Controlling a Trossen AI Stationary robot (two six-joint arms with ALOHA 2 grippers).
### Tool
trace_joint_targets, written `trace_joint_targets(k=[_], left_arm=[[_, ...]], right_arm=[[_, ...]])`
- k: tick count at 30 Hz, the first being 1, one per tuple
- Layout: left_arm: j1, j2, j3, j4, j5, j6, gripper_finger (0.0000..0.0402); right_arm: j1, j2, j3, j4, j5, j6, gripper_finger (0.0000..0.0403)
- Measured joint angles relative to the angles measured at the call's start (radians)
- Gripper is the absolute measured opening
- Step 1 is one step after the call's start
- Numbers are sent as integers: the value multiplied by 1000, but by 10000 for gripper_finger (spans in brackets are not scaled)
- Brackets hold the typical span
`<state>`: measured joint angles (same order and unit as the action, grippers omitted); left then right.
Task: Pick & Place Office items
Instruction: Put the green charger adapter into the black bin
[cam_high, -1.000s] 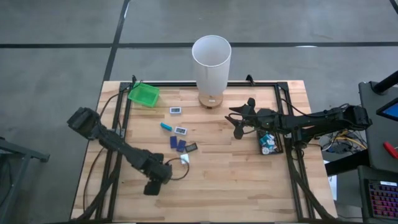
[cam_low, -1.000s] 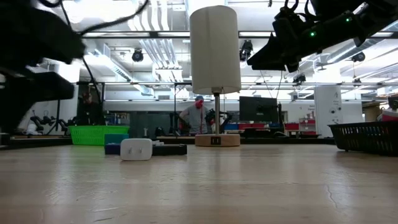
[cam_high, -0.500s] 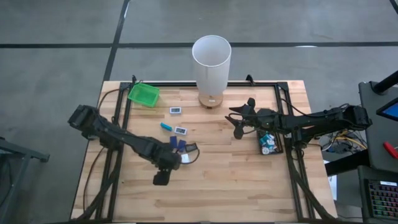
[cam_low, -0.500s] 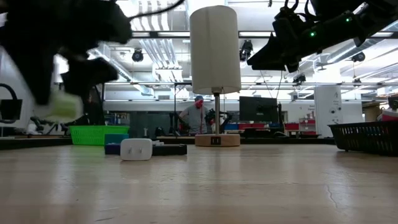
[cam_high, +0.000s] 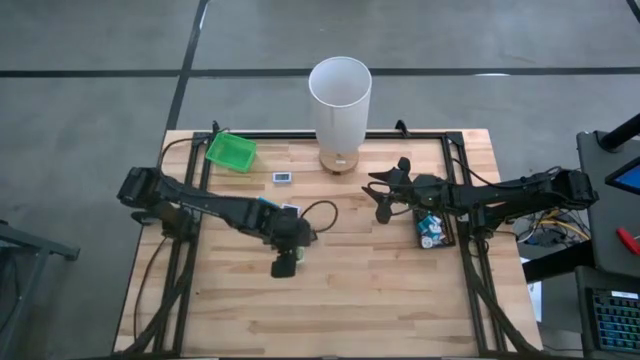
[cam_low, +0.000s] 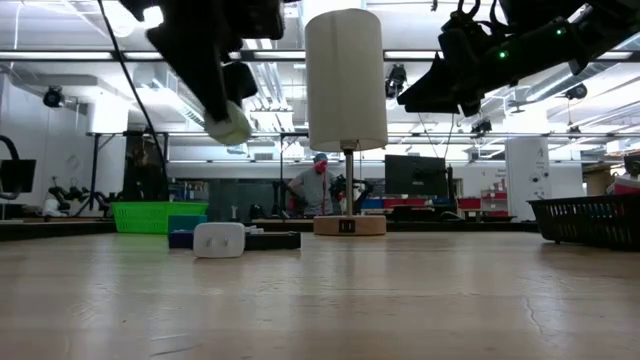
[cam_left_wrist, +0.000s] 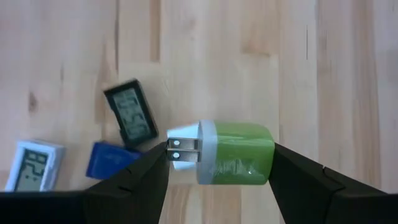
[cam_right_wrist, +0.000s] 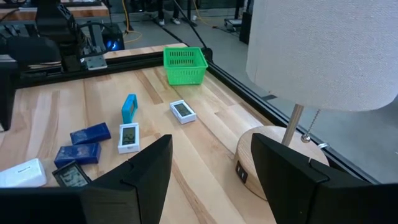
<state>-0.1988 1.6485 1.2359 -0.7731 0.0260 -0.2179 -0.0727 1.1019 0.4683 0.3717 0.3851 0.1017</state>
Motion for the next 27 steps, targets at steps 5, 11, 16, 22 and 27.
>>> trace_joint_targets(k=[5,11,16,22,27], left_arm=[[54,0,1,15,0,-21,243],[109,0,1,58,-3,-40,243],[139,0,1,98,-28,-41,243],[152,1,1,132,-39,-65,243],[170,13,1,146,-62,-77,243]], right_arm=[[0,0,0,0,0,0,217],[0,0,0,0,0,0,217],[0,0,0,0,0,0,217],[0,0,0,0,0,0,217],[0,0,0,0,0,0,217]])
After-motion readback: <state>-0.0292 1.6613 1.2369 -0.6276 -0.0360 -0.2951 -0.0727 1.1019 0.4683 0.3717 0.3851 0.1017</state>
